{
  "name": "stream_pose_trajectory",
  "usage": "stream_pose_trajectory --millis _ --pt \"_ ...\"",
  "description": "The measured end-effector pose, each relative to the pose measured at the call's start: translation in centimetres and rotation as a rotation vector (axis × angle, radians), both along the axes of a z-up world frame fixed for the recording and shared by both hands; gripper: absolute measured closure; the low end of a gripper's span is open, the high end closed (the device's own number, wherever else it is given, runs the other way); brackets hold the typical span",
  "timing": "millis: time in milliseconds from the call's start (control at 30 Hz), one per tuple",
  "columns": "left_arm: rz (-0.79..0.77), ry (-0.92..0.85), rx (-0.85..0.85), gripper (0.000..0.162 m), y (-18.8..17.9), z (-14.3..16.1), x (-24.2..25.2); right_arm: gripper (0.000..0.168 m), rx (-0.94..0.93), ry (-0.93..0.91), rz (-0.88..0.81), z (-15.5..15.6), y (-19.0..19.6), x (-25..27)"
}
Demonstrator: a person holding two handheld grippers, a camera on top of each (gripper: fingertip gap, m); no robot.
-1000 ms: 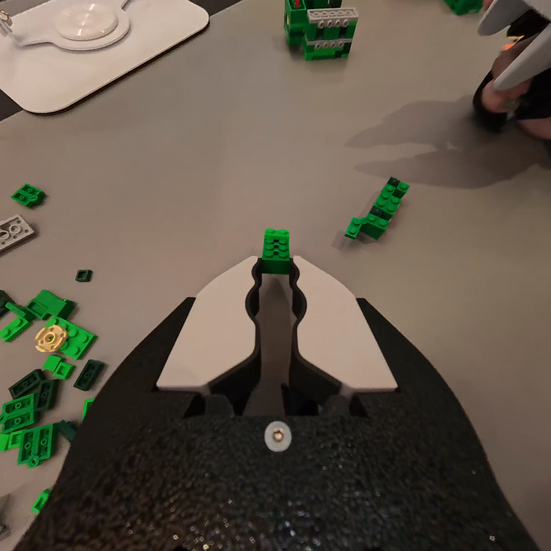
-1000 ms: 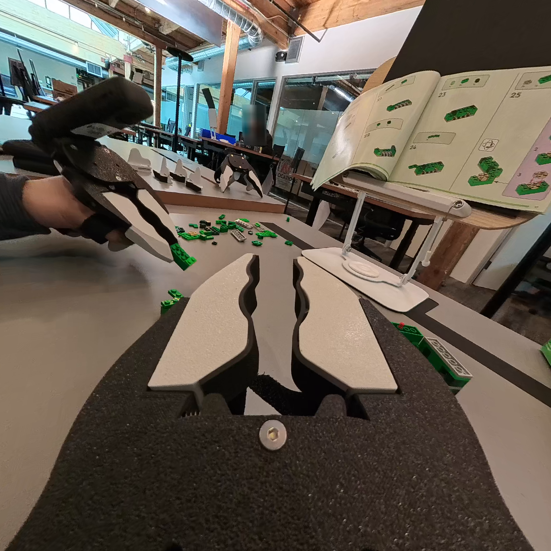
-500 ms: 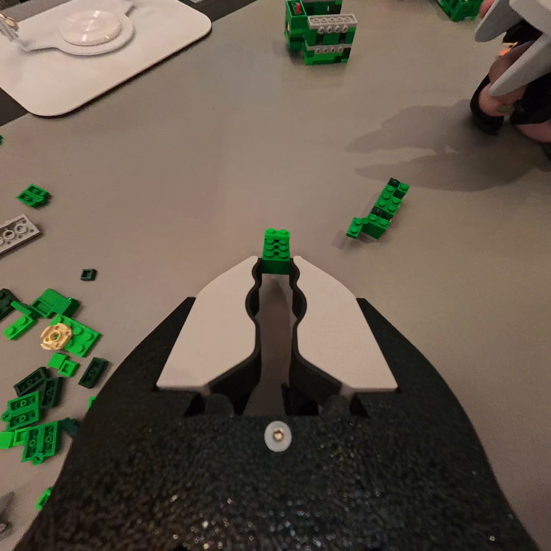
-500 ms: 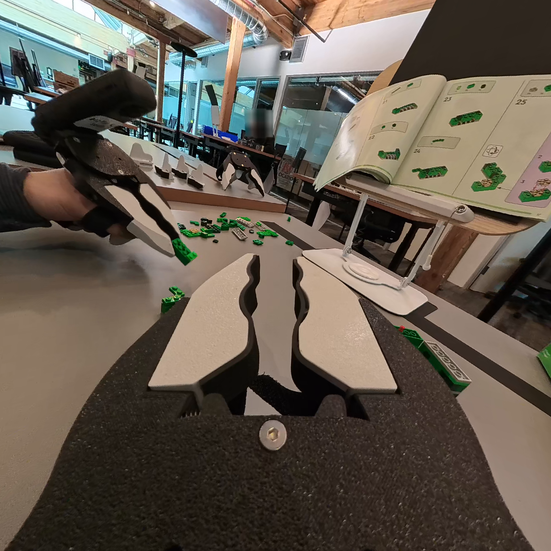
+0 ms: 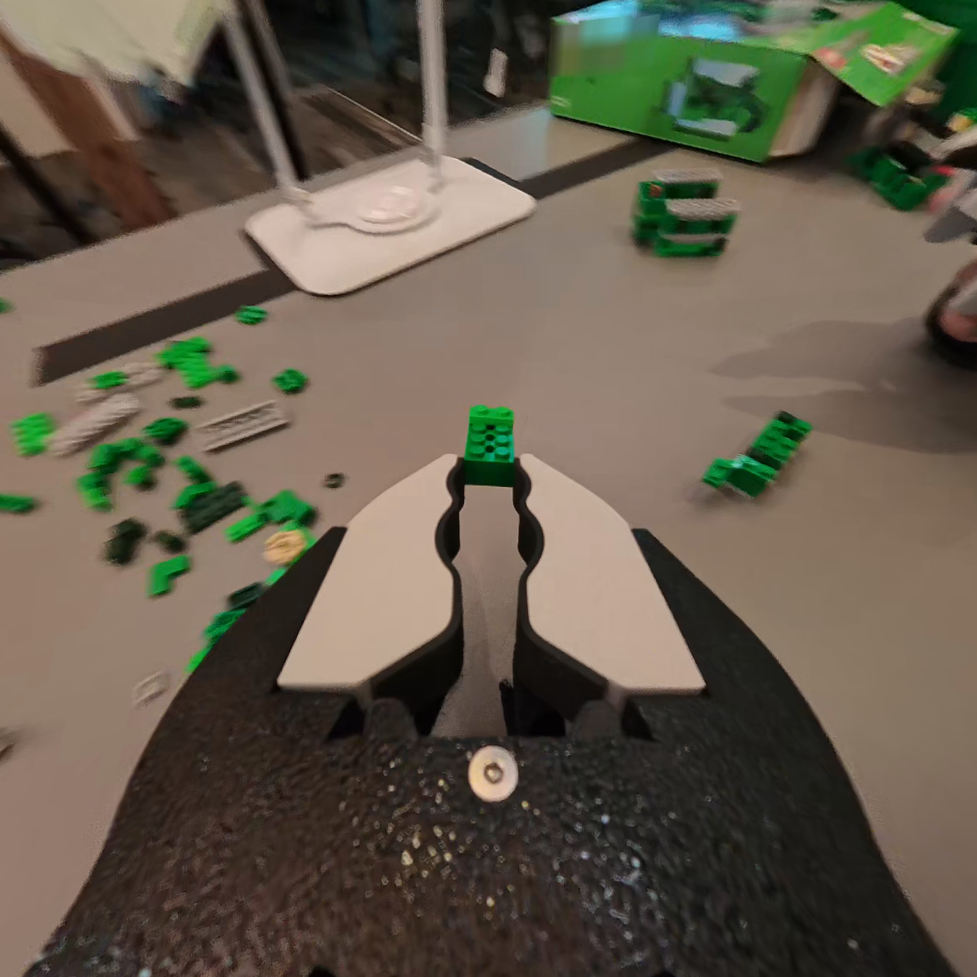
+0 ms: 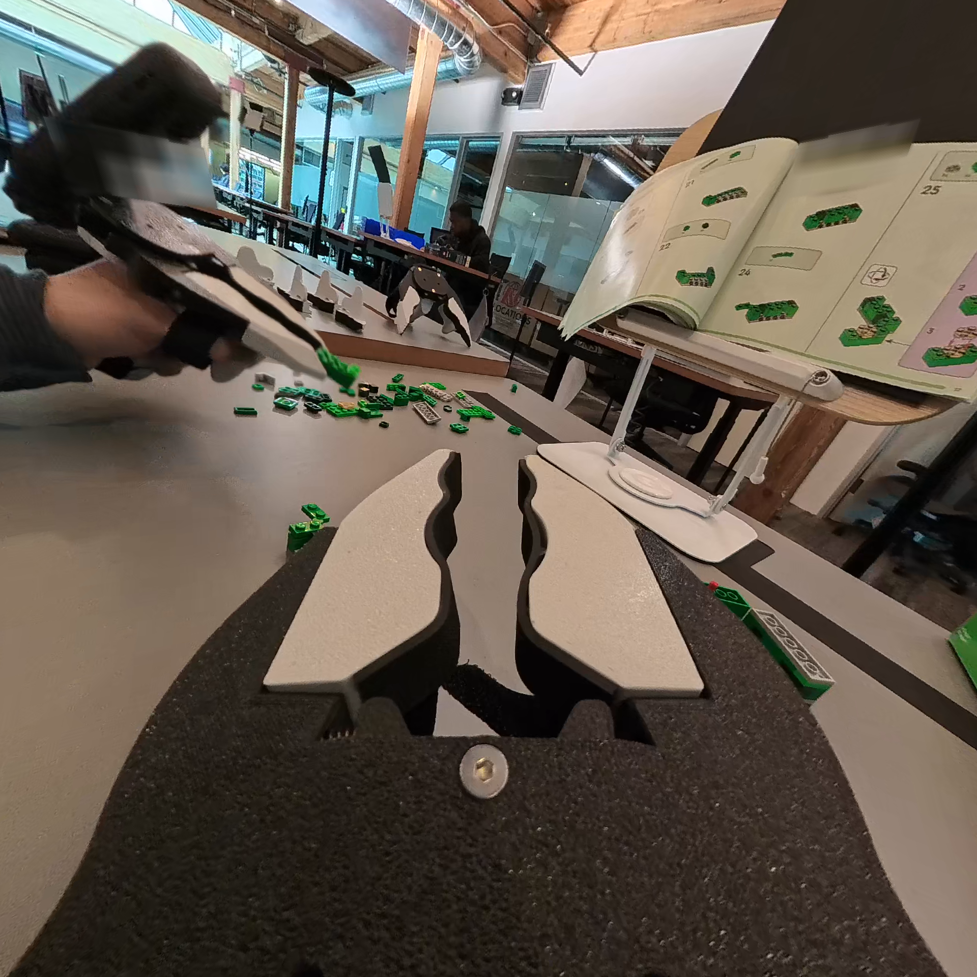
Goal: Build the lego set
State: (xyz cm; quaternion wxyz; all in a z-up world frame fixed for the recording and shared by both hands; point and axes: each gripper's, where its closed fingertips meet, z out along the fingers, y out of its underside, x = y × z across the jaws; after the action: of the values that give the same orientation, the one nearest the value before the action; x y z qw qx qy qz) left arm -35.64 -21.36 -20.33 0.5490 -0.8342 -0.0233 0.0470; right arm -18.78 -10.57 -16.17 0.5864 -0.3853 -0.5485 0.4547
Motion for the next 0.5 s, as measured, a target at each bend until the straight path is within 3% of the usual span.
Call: stream_pose_trajectory --millis 133,233,300,400,500 --pt "0.271 0.129 0.090 0.145 -4.1 2.3 -5.2 0.148 0.004 -0.001 -0.001 0.0 0.0 0.0" --pt "0.361 0.097 0.126 0.146 -7.2 2.5 -7.3 0.148 0.012 -0.004 0.000 -0.1 -0.1 0.0" --pt "0.320 -0.022 0.143 0.146 -8.2 2.0 -6.6 0.149 0.020 -0.008 0.001 -0.1 -0.2 -0.1" --pt "0.117 -0.222 0.170 0.145 -8.4 1.6 -2.0 0.148 0.031 -0.011 0.002 -0.2 -0.3 -0.1" --pt "-0.029 -0.240 0.086 0.145 -8.8 0.4 2.3 0.149 0.040 -0.015 0.003 -0.3 -0.4 -0.2"
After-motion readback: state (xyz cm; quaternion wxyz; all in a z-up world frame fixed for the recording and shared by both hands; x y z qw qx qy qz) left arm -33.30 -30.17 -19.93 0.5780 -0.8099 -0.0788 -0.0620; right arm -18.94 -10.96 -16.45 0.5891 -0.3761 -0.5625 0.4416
